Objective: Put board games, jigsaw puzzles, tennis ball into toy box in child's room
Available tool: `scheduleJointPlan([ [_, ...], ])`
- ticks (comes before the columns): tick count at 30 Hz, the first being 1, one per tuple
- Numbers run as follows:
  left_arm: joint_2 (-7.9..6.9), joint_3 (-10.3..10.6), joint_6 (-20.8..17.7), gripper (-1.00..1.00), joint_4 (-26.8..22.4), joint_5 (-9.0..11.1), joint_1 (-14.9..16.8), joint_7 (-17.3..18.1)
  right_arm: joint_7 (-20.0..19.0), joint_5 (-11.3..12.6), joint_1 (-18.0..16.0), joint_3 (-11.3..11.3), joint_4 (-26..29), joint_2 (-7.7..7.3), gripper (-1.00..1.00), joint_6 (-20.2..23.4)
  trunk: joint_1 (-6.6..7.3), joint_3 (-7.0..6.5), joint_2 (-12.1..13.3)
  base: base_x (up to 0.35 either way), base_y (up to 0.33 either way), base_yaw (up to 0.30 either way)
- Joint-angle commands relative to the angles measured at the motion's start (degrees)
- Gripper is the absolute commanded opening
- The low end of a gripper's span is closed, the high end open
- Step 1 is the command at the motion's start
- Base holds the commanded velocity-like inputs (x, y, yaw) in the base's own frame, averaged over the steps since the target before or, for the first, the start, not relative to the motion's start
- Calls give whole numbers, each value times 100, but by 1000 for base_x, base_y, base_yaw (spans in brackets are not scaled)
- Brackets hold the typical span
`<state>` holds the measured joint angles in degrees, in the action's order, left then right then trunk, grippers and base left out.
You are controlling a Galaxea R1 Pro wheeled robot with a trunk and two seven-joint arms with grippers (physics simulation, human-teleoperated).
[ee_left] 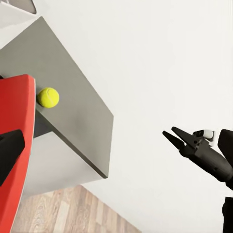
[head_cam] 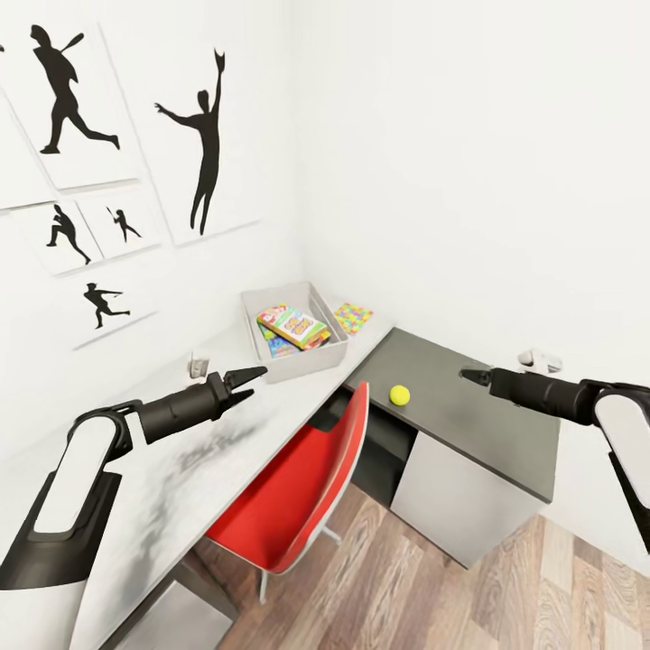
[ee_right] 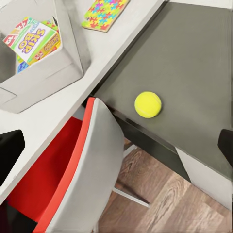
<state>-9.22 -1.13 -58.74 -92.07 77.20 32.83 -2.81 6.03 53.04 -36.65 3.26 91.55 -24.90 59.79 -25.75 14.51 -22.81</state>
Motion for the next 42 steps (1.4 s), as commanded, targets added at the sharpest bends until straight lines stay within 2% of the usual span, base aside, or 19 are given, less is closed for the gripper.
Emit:
scheduleJointPlan([
  [1, -4, -31, -24, 100, -4, 32, -3, -20, 59, 57, -6, -46, -1, 5, 100, 21, -4, 2, -11, 0, 0, -111],
  [6, -12, -120, -20, 100, -4, 32, -45, 11, 60, 57, -3, -162, -17, 25, 100, 21, -4, -40, -11, 0, 0, -108],
  [12, -17, -161, -13, 100, -4, 32, -91, 80, 56, 54, 0, -199, -24, 28, 100, 21, -4, -76, -11, 0, 0, -77],
  [23, -117, -204, 10, 100, -4, 32, -150, 505, 21, 53, 78, -234, -32, 28, 100, 21, -4, -97, -11, 0, 0, -25],
  [24, -83, -171, 44, 100, 30, 66, -184, 471, -12, 19, 111, -267, -65, 61, 100, -12, -4, -97, -11, 0, 0, 0],
  [29, -103, -209, 177, 100, 73, 95, -270, 377, -173, -133, 170, -328, -226, 214, 100, -173, -4, -97, -11, 0, 0, 0],
  [37, -103, -209, 177, 100, 73, 95, -270, 377, -429, -405, 170, -328, -483, 214, 100, -429, -4, -97, -11, 0, 0, 0],
  [42, -103, -209, 177, 100, 73, 95, -270, 377, -443, -578, 170, -328, -644, 214, 100, -539, -4, -97, -11, 0, 0, 0],
])
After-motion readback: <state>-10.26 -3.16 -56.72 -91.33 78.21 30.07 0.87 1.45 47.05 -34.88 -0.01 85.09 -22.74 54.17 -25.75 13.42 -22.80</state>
